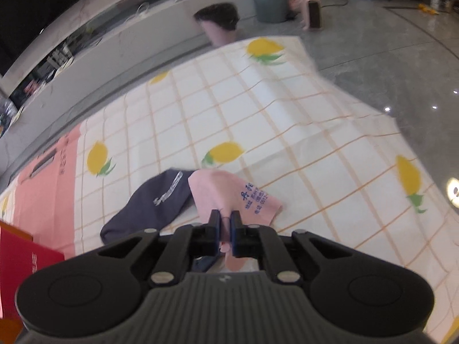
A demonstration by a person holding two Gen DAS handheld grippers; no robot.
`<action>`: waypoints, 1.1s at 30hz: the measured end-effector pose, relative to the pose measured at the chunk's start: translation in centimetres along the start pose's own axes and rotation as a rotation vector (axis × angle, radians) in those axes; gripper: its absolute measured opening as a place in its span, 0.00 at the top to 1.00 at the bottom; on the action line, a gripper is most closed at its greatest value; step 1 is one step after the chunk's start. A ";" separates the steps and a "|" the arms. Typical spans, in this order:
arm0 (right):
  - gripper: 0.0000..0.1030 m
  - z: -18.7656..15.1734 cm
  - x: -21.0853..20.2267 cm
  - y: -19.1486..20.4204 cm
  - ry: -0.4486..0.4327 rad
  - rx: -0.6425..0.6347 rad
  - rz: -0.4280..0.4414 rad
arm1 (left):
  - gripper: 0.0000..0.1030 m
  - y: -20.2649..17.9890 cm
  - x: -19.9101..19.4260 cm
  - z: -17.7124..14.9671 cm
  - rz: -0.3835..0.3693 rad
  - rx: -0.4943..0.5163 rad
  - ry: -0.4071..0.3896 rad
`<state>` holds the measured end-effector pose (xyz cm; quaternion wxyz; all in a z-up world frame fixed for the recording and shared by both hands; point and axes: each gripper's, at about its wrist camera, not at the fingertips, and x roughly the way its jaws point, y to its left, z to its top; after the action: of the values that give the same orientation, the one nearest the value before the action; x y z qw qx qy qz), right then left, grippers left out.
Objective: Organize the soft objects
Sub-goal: 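Move both tools back to the navy headband and pink cloth, then grasp the navy headband with the left tool while the right tool grasps the pink cloth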
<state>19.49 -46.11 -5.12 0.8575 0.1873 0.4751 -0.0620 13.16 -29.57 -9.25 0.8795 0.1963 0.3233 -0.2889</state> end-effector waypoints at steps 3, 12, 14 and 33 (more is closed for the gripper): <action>0.95 0.3 -1.0 -1.0 -0.030 0.029 -0.017 | 0.15 -0.2 0.3 0.3 -0.041 0.037 -0.035; 0.95 0.0 -1.3 -2.4 -0.046 0.031 -0.114 | 0.18 1.4 3.3 0.6 -0.159 -0.040 -0.015; 0.95 0.0 -1.2 -2.0 -0.047 0.020 -0.111 | 0.23 1.9 3.6 0.7 -0.173 -0.076 -0.017; 0.95 0.0 -0.5 -0.9 -0.030 -0.041 -0.095 | 0.93 3.2 3.3 1.1 -0.140 -0.258 0.022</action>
<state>18.94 -46.92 -4.93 0.8642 0.1459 0.4719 -0.0957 17.81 -29.03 -10.22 0.8714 0.0619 0.3803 -0.3035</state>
